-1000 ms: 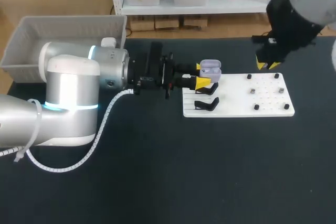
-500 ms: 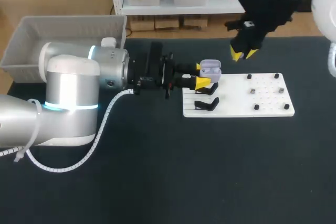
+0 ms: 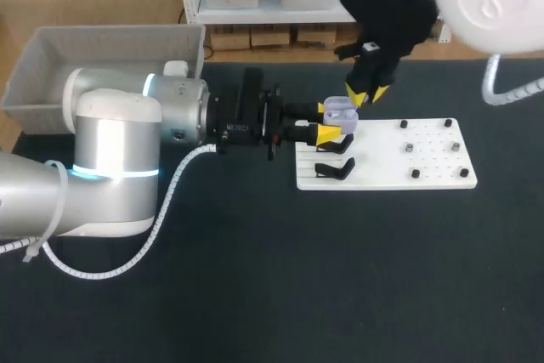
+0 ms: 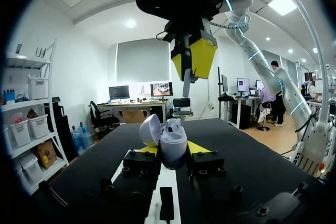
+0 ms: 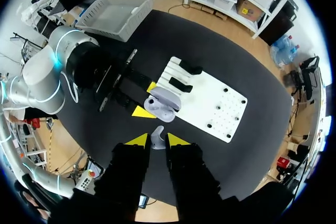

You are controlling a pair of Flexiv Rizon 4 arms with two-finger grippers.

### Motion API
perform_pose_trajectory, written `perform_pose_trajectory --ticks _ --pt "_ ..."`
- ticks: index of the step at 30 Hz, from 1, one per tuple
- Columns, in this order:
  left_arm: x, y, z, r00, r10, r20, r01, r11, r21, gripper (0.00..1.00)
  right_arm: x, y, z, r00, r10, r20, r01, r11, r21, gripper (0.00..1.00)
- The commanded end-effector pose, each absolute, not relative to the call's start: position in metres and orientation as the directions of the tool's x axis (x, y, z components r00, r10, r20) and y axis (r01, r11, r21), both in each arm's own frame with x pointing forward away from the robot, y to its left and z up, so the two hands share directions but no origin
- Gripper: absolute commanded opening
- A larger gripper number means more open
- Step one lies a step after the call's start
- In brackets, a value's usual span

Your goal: Pick up each earbud case from the left stands, insert the matching earbuds, close the lid, and place the case in the box.

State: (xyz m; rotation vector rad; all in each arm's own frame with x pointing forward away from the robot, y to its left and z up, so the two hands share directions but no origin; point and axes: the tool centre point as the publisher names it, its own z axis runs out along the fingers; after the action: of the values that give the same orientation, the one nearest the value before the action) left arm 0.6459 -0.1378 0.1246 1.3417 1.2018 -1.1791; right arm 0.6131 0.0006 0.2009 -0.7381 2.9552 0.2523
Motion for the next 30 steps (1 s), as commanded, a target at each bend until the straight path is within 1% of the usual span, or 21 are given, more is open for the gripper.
perform_pose_trajectory --ticks 1,8,30 --pt "0.646 -0.138 0.124 0.052 0.082 -0.995 0.997 -0.065 0.047 0.0 0.617 0.015 0.196 -0.873 -0.48 -0.088 -0.488 0.865 0.115 0.0" --pt "0.646 -0.138 0.124 0.052 0.082 -0.995 0.997 -0.065 0.047 0.0 0.618 0.023 0.193 -0.86 -0.503 -0.092 -0.511 0.853 0.111 0.0" --pt "0.646 -0.138 0.124 0.052 0.082 -0.995 0.997 -0.065 0.047 0.0 0.623 0.026 0.182 -0.861 -0.498 -0.101 -0.506 0.858 0.088 0.0"
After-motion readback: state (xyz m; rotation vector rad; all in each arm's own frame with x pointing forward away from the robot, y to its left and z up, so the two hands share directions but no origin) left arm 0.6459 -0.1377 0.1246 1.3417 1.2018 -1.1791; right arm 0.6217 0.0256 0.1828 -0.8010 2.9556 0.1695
